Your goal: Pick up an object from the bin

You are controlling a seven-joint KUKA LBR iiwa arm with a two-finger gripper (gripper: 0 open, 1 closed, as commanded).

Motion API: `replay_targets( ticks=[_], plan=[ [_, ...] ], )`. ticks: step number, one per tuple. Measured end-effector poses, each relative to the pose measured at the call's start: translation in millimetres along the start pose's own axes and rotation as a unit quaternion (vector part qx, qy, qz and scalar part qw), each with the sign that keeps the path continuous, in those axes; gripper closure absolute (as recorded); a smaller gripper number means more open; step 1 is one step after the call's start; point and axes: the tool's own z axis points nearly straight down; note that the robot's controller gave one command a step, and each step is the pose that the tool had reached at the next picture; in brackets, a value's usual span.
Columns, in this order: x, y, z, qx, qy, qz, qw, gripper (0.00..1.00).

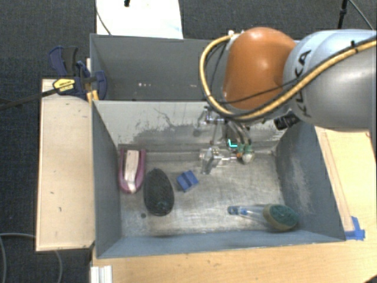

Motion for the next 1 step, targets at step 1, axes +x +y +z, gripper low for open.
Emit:
replay_targets(
  ticks=[1],
  plan=[
    [11.0,73.2,135.4,0.000,-0.0035,-0.126,0.9920,0.00]
  ],
)
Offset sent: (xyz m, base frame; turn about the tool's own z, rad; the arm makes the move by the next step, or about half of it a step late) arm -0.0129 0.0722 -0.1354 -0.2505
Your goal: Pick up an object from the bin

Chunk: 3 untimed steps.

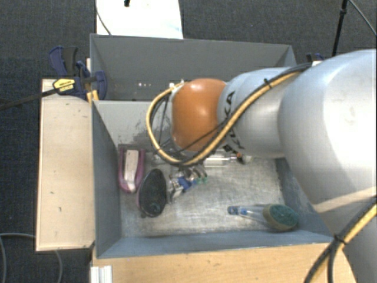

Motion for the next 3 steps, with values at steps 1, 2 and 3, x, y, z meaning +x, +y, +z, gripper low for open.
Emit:
replay_targets(
  ticks=[1,2,3],
  plan=[
    [19.3,1,-22,0.000,0.0018,0.040,0.9992,0.00],
    [16.3,22,-3,0.000,0.0040,-0.029,0.9996,0.00],
    [16.0,21,-4,0.001,0.0035,-0.027,0.9996,1.00]
  ],
)
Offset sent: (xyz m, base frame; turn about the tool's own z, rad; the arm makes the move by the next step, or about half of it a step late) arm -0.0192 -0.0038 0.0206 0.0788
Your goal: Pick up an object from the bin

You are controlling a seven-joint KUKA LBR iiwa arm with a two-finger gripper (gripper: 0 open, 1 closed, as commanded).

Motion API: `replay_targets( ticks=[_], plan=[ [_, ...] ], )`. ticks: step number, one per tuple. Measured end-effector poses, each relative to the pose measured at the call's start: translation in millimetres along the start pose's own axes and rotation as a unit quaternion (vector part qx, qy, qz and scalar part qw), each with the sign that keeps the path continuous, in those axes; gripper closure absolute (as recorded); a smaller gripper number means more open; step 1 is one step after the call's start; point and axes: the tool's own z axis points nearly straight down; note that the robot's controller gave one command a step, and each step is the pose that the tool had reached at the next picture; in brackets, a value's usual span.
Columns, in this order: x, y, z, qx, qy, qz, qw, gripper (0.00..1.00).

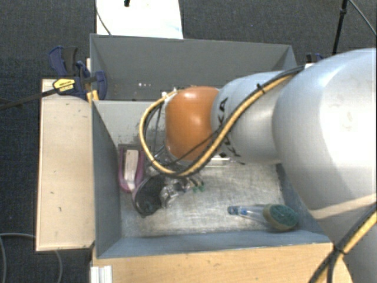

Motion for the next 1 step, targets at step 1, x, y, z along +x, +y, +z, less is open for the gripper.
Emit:
replay_targets(
  ticks=[1],
  plan=[
    [-16.4,-15.9,-163.5,0.001,-0.0076,-0.121,0.9926,1.00]
  ],
)
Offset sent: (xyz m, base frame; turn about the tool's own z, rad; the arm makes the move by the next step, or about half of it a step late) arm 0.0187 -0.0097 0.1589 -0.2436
